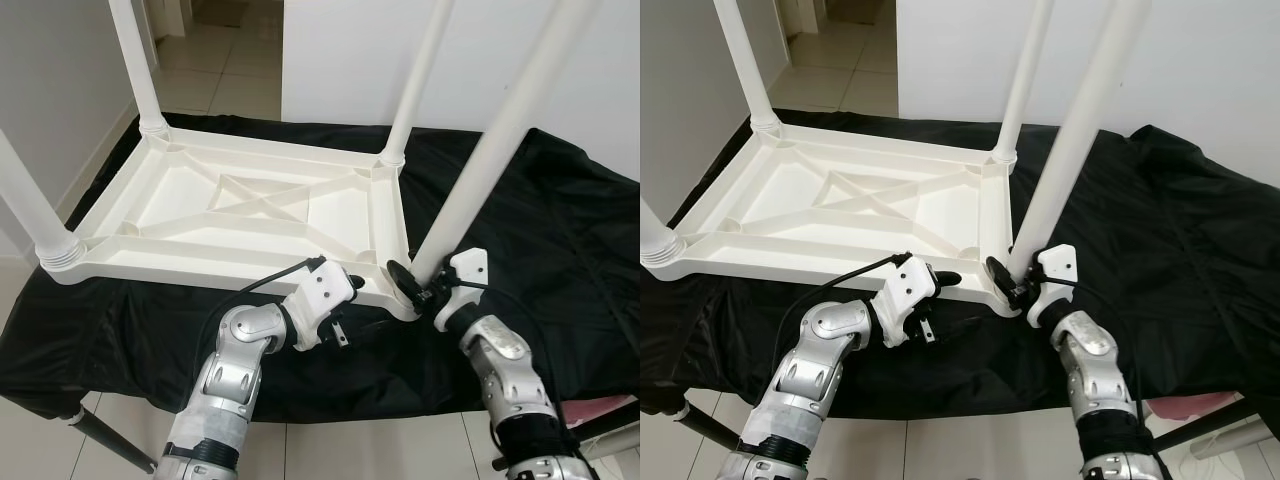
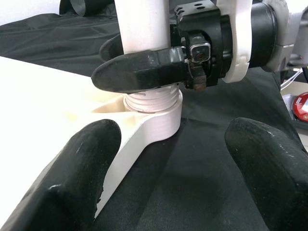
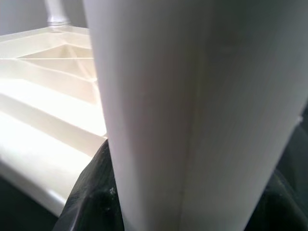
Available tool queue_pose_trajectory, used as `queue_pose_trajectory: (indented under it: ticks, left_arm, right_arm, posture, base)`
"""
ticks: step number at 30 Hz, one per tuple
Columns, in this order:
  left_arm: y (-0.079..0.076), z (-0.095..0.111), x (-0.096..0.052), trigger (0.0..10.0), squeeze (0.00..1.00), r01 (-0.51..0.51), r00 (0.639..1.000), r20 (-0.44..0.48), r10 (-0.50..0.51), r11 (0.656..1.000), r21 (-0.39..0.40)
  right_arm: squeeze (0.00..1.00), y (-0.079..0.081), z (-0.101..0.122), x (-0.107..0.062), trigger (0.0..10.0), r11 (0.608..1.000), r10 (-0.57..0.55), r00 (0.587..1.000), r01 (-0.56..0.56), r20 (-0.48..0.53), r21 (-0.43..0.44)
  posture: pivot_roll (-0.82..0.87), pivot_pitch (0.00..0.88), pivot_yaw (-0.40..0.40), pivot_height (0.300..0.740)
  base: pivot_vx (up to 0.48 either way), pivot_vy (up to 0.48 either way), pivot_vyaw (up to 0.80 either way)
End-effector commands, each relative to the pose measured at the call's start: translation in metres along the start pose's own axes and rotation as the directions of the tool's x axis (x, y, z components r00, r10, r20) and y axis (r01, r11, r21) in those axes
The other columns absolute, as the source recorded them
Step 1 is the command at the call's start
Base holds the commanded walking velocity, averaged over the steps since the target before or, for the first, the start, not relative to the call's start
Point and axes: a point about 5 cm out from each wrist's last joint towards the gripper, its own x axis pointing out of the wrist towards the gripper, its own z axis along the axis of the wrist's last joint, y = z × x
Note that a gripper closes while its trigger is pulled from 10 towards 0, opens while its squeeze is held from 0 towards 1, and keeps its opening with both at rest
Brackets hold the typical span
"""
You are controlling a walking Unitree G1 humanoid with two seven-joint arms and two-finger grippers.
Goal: Building children table
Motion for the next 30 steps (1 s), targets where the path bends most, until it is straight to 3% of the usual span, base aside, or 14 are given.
queue_pose_trajectory:
  ticks: [1, 7, 12, 16, 19, 27, 28, 29, 30]
  left_arm:
    - [0.007, -0.003, 0.001, 10.0, 0.00, -0.231, 0.973, -0.010, 0.231, 0.973, -0.013]
    - [0.006, -0.004, 0.001, 10.0, 0.00, -0.226, 0.974, -0.012, 0.226, 0.974, -0.019]
    - [0.005, -0.004, 0.002, 10.0, 0.00, -0.231, 0.973, -0.009, 0.231, 0.973, -0.024]
    - [0.005, -0.005, 0.002, 10.0, 0.00, -0.234, 0.972, -0.011, 0.234, 0.972, -0.033]
    - [0.004, -0.006, 0.002, 10.0, 0.00, -0.231, 0.973, -0.013, 0.231, 0.972, -0.032]
    - [0.010, -0.005, 0.004, 10.0, 0.00, -0.236, 0.972, -0.010, 0.236, 0.971, -0.021]
    - [0.010, -0.004, 0.004, 10.0, 0.00, -0.237, 0.972, -0.009, 0.237, 0.971, -0.020]
    - [0.010, -0.004, 0.005, 10.0, 0.00, -0.238, 0.971, -0.009, 0.237, 0.971, -0.020]
    - [0.010, -0.003, 0.006, 10.0, 0.00, -0.239, 0.971, -0.005, 0.239, 0.971, -0.019]
  right_arm:
    - [0.00, 0.001, -0.006, -0.005, 10.0, 0.997, -0.074, 0.997, 0.074, -0.038, -0.009]
    - [0.00, 0.010, -0.013, -0.007, 10.0, 0.984, -0.178, 0.981, 0.179, -0.078, 0.006]
    - [0.00, 0.019, -0.018, -0.005, 10.0, 0.886, -0.456, 0.884, 0.462, -0.105, 0.040]
    - [0.00, 0.027, -0.017, -0.004, 10.0, 0.870, -0.487, 0.867, 0.492, -0.102, 0.032]
    - [0.00, 0.044, -0.017, -0.001, 10.0, 0.883, -0.464, 0.880, 0.469, -0.100, 0.034]
    - [0.00, 0.037, -0.016, -0.001, 10.0, 0.880, -0.471, 0.877, 0.475, -0.092, 0.025]
    - [0.48, 0.037, -0.015, -0.001, 10.0, 0.888, -0.456, 0.886, 0.459, -0.081, 0.024]
    - [0.48, 0.037, -0.014, -0.001, 10.0, 0.894, -0.445, 0.893, 0.447, -0.073, 0.022]
    - [1.00, 0.036, -0.011, -0.001, 10.0, 0.903, -0.426, 0.903, 0.428, -0.054, 0.031]
  posture:
    - [-0.03, 0.000, -0.068, 0.740]
    - [-0.03, 0.000, -0.070, 0.740]
    - [-0.02, 0.000, -0.082, 0.740]
    - [-0.02, 0.000, -0.082, 0.740]
    - [-0.03, 0.000, -0.083, 0.740]
    - [-0.03, 0.000, -0.091, 0.740]
    - [-0.03, 0.000, -0.091, 0.740]
    - [-0.03, 0.000, -0.091, 0.740]
    - [-0.03, 0.000, -0.097, 0.740]
  base:
    - [0.000, 0.000, 0.00]
    - [0.000, 0.000, 0.00]
    - [0.000, 0.000, 0.00]
    - [0.000, 0.000, 0.00]
    - [0.000, 0.000, 0.00]
    - [0.000, 0.000, 0.00]
    - [0.000, 0.000, 0.00]
    - [0.000, 0.000, 0.00]
    - [0.000, 0.000, 0.00]
